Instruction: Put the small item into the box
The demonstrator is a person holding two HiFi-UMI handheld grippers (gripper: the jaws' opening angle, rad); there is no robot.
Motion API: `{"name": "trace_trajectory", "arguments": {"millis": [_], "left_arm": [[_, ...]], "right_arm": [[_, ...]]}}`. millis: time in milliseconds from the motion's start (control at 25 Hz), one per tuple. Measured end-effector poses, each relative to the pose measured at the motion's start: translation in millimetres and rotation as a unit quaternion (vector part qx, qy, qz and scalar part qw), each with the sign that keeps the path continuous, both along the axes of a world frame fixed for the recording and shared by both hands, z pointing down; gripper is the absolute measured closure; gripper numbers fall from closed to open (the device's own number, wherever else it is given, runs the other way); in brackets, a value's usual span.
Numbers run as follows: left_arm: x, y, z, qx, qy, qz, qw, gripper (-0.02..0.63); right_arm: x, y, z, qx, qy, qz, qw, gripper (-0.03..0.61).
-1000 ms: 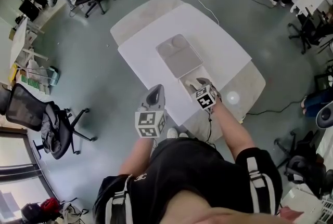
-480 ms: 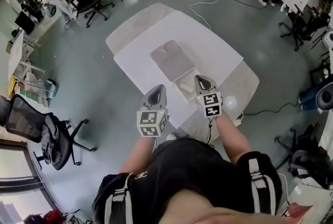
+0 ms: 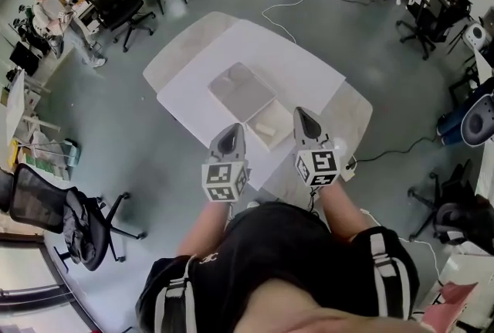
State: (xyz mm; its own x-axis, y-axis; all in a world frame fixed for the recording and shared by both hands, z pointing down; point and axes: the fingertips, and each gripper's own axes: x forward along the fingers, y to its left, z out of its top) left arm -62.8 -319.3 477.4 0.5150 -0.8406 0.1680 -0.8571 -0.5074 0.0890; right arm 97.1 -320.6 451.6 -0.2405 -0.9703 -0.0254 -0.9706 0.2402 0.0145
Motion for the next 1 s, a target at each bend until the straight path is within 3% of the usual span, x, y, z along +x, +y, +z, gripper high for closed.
{"name": "trace_trajectory", "arguments": {"millis": [120,360,1000], "left_arm": [[7,1,0,0.001,0.0,0.004,1.0,0.609],[17,5,-3,0.003,0.0,0.012,0.9999,0.609],[14,8,-3,0.008,0.005,0.01,0.9999,0.609]], "right_arm": [[16,10,-1,0.004,-0.022,0.017,1.0,0.568],[28,18,-8,0.015,-0.015,0.028,0.999,0.568],[21,19,-8,0.018,-0.014,0.022,1.0,0.568]]}}
